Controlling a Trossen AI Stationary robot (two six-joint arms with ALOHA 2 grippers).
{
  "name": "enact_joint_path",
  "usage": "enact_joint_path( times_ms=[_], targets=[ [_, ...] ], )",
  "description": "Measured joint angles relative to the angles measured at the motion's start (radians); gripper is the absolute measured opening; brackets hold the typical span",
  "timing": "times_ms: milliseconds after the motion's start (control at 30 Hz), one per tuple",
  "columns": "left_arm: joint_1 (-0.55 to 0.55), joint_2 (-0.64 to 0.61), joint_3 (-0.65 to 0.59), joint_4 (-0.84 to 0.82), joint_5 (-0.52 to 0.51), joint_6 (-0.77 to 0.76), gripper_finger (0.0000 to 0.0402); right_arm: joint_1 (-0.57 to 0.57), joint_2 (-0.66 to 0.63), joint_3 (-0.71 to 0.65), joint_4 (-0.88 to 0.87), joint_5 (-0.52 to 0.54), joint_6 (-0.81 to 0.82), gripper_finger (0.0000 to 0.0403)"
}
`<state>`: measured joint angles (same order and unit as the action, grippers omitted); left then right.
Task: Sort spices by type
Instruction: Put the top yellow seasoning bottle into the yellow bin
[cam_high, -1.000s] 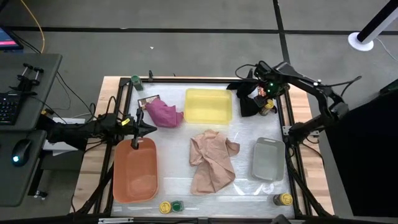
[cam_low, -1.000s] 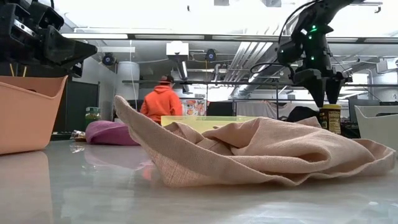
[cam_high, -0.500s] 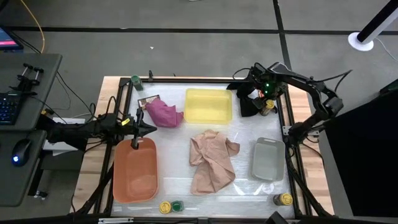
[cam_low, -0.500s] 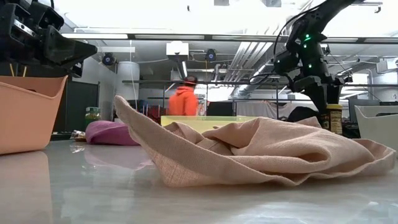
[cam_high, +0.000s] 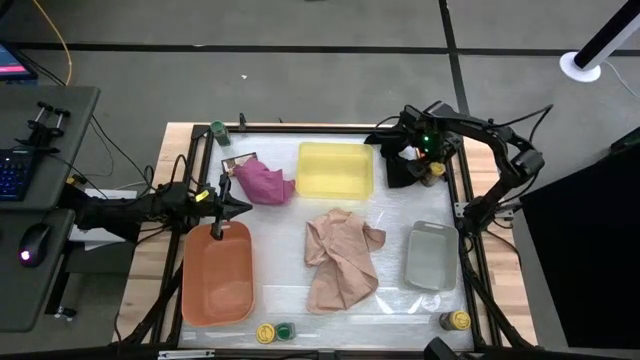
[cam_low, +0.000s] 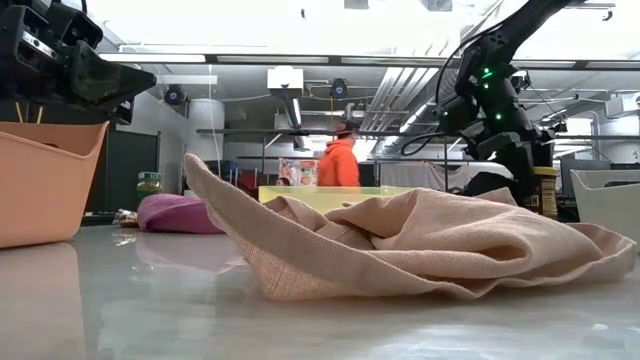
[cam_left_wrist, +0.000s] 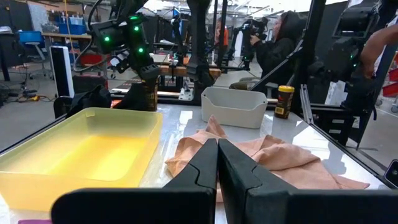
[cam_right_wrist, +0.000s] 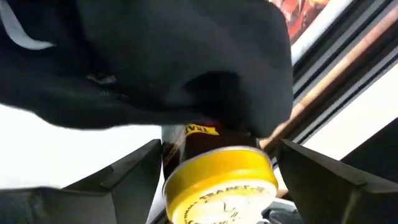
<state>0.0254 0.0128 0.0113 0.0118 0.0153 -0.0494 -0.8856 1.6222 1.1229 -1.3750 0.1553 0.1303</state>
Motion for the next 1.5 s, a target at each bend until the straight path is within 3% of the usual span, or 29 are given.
enact_joint_path(
  times_ms=[233, 633, 867, 967, 1067, 1200, 1500],
  targets=[
    [0.000, 0.000, 0.000, 0.000, 0.000, 0.000, 0.0000, 0.000, -0.001, 0.000, -0.036, 0.036, 0.000, 0.0226],
    [0.000, 0.000, 0.000, 0.000, 0.000, 0.000, 0.0000, 0.003, -0.051, 0.023, -0.119, 0.088, -0.043, 0.0226],
    [0.000, 0.000, 0.000, 0.000, 0.000, 0.000, 0.0000, 0.003, -0.138, 0.212, -0.197, 0.095, -0.034, 0.0226],
    [0.000, 0.000, 0.000, 0.000, 0.000, 0.000, 0.0000, 0.011, -0.156, 0.332, -0.188, 0.033, 0.005, 0.0226],
    [0.000, 0.000, 0.000, 0.000, 0.000, 0.000, 0.0000, 0.061, -0.155, 0.434, -0.128, -0.048, 0.031, 0.0226],
    [0.000, 0.000, 0.000, 0.000, 0.000, 0.000, 0.0000, 0.194, -0.097, 0.532, -0.066, -0.070, 0.072, 0.0226],
    [0.000, 0.000, 0.000, 0.000, 0.000, 0.000, 0.0000, 0.453, 0.209, 0.715, -0.059, -0.057, 0.018, 0.0226]
  ],
)
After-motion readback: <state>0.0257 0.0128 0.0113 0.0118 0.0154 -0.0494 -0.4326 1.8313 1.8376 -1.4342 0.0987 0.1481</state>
